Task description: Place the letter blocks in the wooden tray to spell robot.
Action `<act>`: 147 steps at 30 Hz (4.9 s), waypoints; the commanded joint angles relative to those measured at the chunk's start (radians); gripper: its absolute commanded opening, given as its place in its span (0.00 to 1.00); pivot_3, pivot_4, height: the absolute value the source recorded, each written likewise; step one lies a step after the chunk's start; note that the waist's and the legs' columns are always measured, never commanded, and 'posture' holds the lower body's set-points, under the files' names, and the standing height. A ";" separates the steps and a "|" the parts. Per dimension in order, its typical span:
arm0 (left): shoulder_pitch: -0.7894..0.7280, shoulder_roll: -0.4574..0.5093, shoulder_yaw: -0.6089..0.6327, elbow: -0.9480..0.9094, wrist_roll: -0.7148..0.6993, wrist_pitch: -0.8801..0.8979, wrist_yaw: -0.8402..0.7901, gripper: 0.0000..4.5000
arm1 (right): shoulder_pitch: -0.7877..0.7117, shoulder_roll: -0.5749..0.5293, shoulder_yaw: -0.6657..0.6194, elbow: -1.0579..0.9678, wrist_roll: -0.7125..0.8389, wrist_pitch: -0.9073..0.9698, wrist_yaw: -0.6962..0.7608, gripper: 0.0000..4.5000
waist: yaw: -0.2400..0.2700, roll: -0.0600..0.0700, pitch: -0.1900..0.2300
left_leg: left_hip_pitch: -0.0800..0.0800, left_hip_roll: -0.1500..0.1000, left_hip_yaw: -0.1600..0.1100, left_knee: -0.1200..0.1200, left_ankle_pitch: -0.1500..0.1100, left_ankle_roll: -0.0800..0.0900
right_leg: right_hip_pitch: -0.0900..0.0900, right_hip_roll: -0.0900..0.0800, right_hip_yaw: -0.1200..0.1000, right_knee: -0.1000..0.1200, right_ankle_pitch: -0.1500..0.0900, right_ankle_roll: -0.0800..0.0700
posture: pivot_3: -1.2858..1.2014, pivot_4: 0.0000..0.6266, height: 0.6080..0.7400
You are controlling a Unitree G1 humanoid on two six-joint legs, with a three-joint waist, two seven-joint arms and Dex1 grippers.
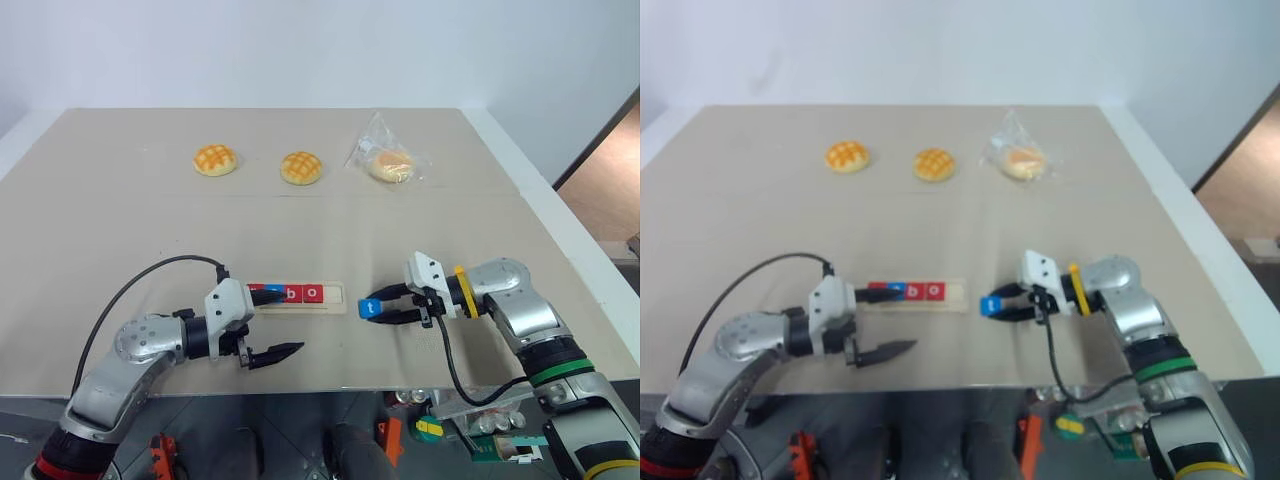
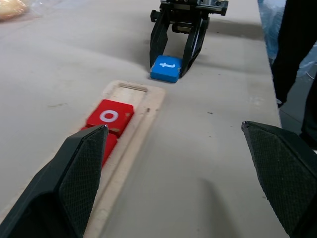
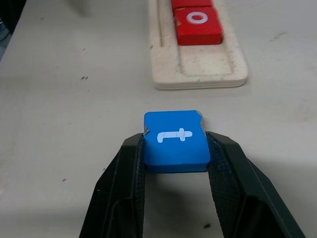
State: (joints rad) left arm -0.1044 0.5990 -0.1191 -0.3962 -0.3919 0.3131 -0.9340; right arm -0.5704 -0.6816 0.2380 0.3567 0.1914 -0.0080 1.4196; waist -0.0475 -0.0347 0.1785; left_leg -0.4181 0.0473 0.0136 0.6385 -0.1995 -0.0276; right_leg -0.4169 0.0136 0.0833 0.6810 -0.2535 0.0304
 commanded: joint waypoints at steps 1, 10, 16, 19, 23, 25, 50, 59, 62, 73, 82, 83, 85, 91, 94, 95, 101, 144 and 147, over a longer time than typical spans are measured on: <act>-0.001 0.006 0.012 -0.038 -0.007 0.000 0.006 1.00 | -0.016 0.000 -0.031 -0.017 0.015 -0.011 0.009 0.38 | 0.000 0.000 0.000 | 0.000 0.000 0.000 0.000 0.000 0.000 | 0.000 0.000 0.000 0.000 0.000 0.000 | 0.52 0.24 1.00; -0.030 0.005 -0.003 -0.012 -0.011 0.001 -0.008 1.00 | 0.024 -0.011 -0.072 -0.154 0.069 0.079 -0.026 0.38 | 0.001 0.000 0.000 | 0.001 0.000 0.000 0.000 0.000 0.000 | 0.001 0.000 0.000 0.000 0.000 0.000 | 0.52 0.24 1.00; -0.035 -0.001 -0.002 0.011 -0.009 -0.003 -0.012 1.00 | -0.052 0.049 -0.034 -0.151 0.052 0.135 -0.050 0.38 | 0.000 0.000 0.000 | 0.001 0.000 0.000 0.000 0.000 0.000 | 0.001 0.000 0.000 0.000 0.000 0.000 | 0.52 0.24 1.00; -0.036 -0.006 -0.003 0.013 -0.006 -0.006 -0.009 1.00 | -0.098 0.091 0.002 -0.084 0.018 0.117 -0.050 0.38 | -0.001 0.000 0.000 | 0.002 0.001 0.001 0.000 0.000 0.000 | 0.001 0.001 0.000 0.001 0.001 0.000 | 0.52 0.24 1.00; -0.027 -0.007 -0.001 0.006 -0.003 -0.007 -0.001 1.00 | -0.138 0.131 0.029 -0.039 0.000 0.117 -0.048 0.38 | -0.001 0.000 0.000 | 0.002 0.001 0.000 0.000 0.000 0.001 | 0.001 0.001 0.000 0.001 0.001 -0.001 | 0.52 0.24 1.00; -0.014 -0.005 0.006 -0.004 -0.003 -0.005 0.007 1.00 | -0.159 0.148 0.038 -0.009 -0.009 0.109 -0.045 0.38 | 0.000 0.000 0.000 | 0.002 0.001 0.000 0.000 0.000 0.001 | 0.001 0.001 0.000 0.001 0.001 -0.001 | 0.52 0.24 1.00; 0.011 0.001 0.019 -0.035 -0.013 0.003 0.045 1.00 | -0.211 0.197 0.039 0.140 -0.078 0.030 -0.025 0.38 | 0.000 0.000 0.000 | 0.002 0.000 0.001 0.000 0.000 0.001 | 0.001 0.000 0.000 0.001 0.001 0.000 | 0.52 0.24 1.00; -0.001 -0.019 0.024 -0.042 -0.031 0.010 0.066 1.00 | -0.208 0.209 0.039 0.131 -0.079 0.054 -0.025 0.38 | 0.000 0.000 0.000 | 0.002 0.000 0.001 0.000 0.000 0.001 | 0.001 0.000 0.000 0.001 0.001 0.000 | 0.52 0.24 1.00; 0.000 -0.020 0.025 -0.045 -0.026 0.012 0.066 1.00 | -0.206 0.210 0.040 0.129 -0.081 0.056 -0.023 0.38 | 0.000 0.000 0.000 | 0.002 0.000 0.001 0.000 0.000 0.001 | 0.001 0.000 0.000 0.001 0.001 0.000 | 0.52 0.24 1.00; 0.009 -0.017 0.019 -0.048 -0.012 0.010 0.070 1.00 | -0.206 0.219 0.043 0.132 -0.093 0.064 -0.023 0.38 | 0.000 0.000 0.000 | 0.002 0.000 0.001 0.000 0.000 0.001 | 0.001 0.000 0.000 0.001 0.001 0.000 | 0.52 0.24 1.00; 0.012 -0.019 0.015 -0.048 -0.009 0.008 0.075 1.00 | -0.211 0.226 0.034 0.120 -0.080 0.109 -0.020 0.38 | 0.000 0.000 0.000 | 0.002 0.000 0.001 0.000 0.000 0.001 | 0.001 0.000 0.000 0.001 0.001 0.000 | 0.52 0.24 1.00; 0.011 -0.019 0.014 -0.047 -0.009 0.007 0.075 1.00 | -0.211 0.227 0.033 0.117 -0.079 0.111 -0.021 0.38 | 0.000 0.000 0.000 | 0.002 0.000 0.001 0.000 0.000 0.001 | 0.001 0.000 0.000 0.001 0.001 0.000 | 0.52 0.24 1.00; 0.009 -0.020 0.012 -0.045 -0.009 0.007 0.075 1.00 | -0.210 0.227 0.032 0.113 -0.078 0.115 -0.023 0.38 | 0.000 0.000 0.000 | 0.002 0.000 0.001 0.000 0.000 0.001 | 0.001 0.000 0.000 0.001 0.001 -0.001 | 0.52 0.24 1.00; 0.005 -0.020 0.010 -0.041 -0.007 0.007 0.073 1.00 | -0.213 0.228 0.027 0.103 -0.070 0.144 -0.024 0.38 | 0.000 0.000 0.000 | 0.002 0.001 0.001 0.000 0.000 0.001 | 0.001 0.000 0.000 0.001 0.001 -0.001 | 0.52 0.24 1.00; 0.004 -0.020 0.010 -0.039 -0.007 0.008 0.072 1.00 | -0.219 0.229 0.026 0.110 -0.072 0.138 -0.028 0.38 | 0.000 0.000 0.000 | 0.002 0.001 0.001 0.000 0.000 0.001 | 0.001 0.000 0.000 0.001 0.001 -0.001 | 0.52 0.24 1.00; 0.003 -0.020 0.010 -0.039 -0.007 0.008 0.071 1.00 | -0.220 0.229 0.026 0.110 -0.073 0.138 -0.028 0.38 | 0.000 0.000 0.000 | 0.002 0.001 0.001 0.000 0.000 0.001 | 0.001 0.000 0.000 0.001 0.001 -0.001 | 0.52 0.24 1.00; 0.005 -0.017 0.011 -0.041 -0.007 0.011 0.070 1.00 | -0.224 0.231 0.026 0.109 -0.073 0.128 -0.026 0.38 | 0.000 0.000 0.000 | 0.002 0.001 0.001 0.000 0.000 0.001 | 0.001 0.000 0.000 0.001 0.001 -0.001 | 0.52 0.24 1.00; -0.011 -0.020 0.004 -0.032 -0.006 0.012 0.051 1.00 | -0.086 0.013 -0.020 0.148 -0.105 -0.038 0.003 0.38 | -0.001 0.000 0.000 | 0.007 0.000 0.002 0.000 0.000 0.001 | 0.006 0.000 0.001 0.000 0.000 0.000 | 0.52 0.24 1.00; -0.016 -0.027 0.006 -0.041 -0.027 0.016 0.044 1.00 | -0.097 0.008 -0.020 0.167 -0.100 -0.017 0.022 0.38 | -0.001 0.000 0.000 | 0.011 -0.001 0.002 0.000 0.000 0.001 | 0.010 -0.001 0.001 0.000 0.000 0.000 | 0.52 0.24 1.00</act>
State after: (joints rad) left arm -0.1097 0.5759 -0.1200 -0.4025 -0.3929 0.3322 -0.8811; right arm -0.6603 -0.6496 0.2217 0.4909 0.1021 -0.0325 1.4178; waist -0.0480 -0.0346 0.1786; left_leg -0.4070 0.0465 0.0157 0.6383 -0.1990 -0.0269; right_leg -0.4070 0.0127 0.0848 0.6810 -0.2534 0.0308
